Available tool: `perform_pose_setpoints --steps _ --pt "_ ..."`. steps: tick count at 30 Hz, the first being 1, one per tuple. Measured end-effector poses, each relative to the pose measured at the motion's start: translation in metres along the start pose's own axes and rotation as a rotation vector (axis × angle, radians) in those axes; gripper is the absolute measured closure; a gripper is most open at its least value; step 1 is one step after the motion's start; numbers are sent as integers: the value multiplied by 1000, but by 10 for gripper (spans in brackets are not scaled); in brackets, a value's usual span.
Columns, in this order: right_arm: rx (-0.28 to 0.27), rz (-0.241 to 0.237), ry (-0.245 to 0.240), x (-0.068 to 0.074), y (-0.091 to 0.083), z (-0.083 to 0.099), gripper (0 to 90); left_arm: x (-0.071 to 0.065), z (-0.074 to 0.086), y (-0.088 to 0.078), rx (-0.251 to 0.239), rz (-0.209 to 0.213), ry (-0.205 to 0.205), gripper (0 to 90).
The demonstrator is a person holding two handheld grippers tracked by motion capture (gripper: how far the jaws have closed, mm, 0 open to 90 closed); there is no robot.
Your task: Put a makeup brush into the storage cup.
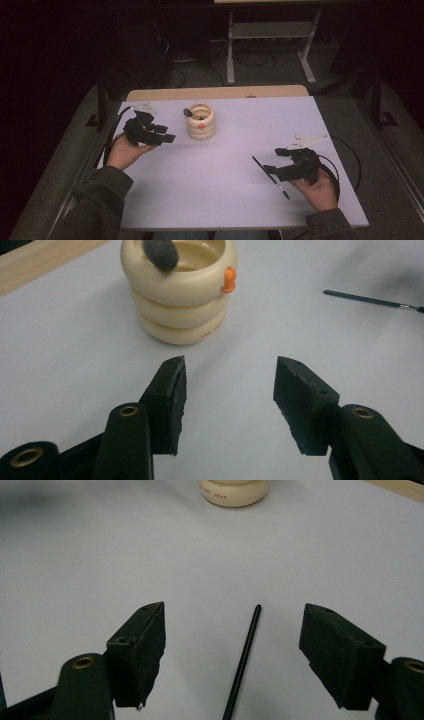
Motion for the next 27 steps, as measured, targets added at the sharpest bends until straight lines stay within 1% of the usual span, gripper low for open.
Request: perform_pose_setpoints --steps 1,2,3,5,6,7,8,9,10,11,12,14,15,16,18,19,20,21,22,24,27 --pt "2 1 2 0 0 0 254 -1 1 1 -1 3 -5 449" --pt "2 1 5 0 -1 1 254 -1 2 1 6 2 5 444" --pt "0 0 4 -1 -1 1 254 -3 2 1 0 6 3 441" --pt "7 -1 16 0 -2 1 254 -5 3 2 -3 6 4 435" --pt "6 3 19 0 -2 1 254 -5 4 1 10 4 20 435" --pt "8 4 22 0 -2 2 254 -7 3 1 -5 7 9 433" --pt "11 7 24 -1 -3 2 254 -8 4 1 -4 9 18 432" --pt "9 8 25 -1 -3 2 254 -9 4 1 -8 10 13 432" --pt "8 9 27 -1 -4 2 255 -10 6 1 1 10 21 430" --pt "9 10 33 -1 -4 2 256 -12 6 1 -8 11 19 428" --pt "12 13 37 -1 -4 2 257 -13 7 1 -8 11 26 426" --pt "17 19 38 -1 -4 2 263 -16 10 1 -10 13 25 417" --pt "20 26 36 -1 -4 2 267 -16 12 1 -1 11 36 407" --pt "26 32 32 -1 -3 2 270 -18 13 1 -15 19 24 398" --pt "34 36 28 0 -2 2 276 -19 18 1 -5 8 43 393" --pt "35 37 24 0 -1 2 279 -21 18 2 -16 6 30 389" --pt "39 33 29 1 -1 2 280 -21 21 1 -14 7 40 388" --pt "44 31 28 1 0 2 280 -22 22 1 -21 11 33 386" --pt "47 32 27 1 0 2 281 -22 24 1 -20 9 38 383" --pt "50 28 24 1 1 2 285 -25 25 1 -37 18 25 376" --pt "58 28 35 1 1 3 285 -28 29 1 -39 20 28 365"
Point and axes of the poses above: each handheld gripper's, and its own axes: y roughly forward along the jaws, z roughly out of its underside, x roughly to its left, the point moved 10 cm from there along y, roughly forward along the jaws, and after that the axes turned 11 degrees about x, right-handed, at the moved point
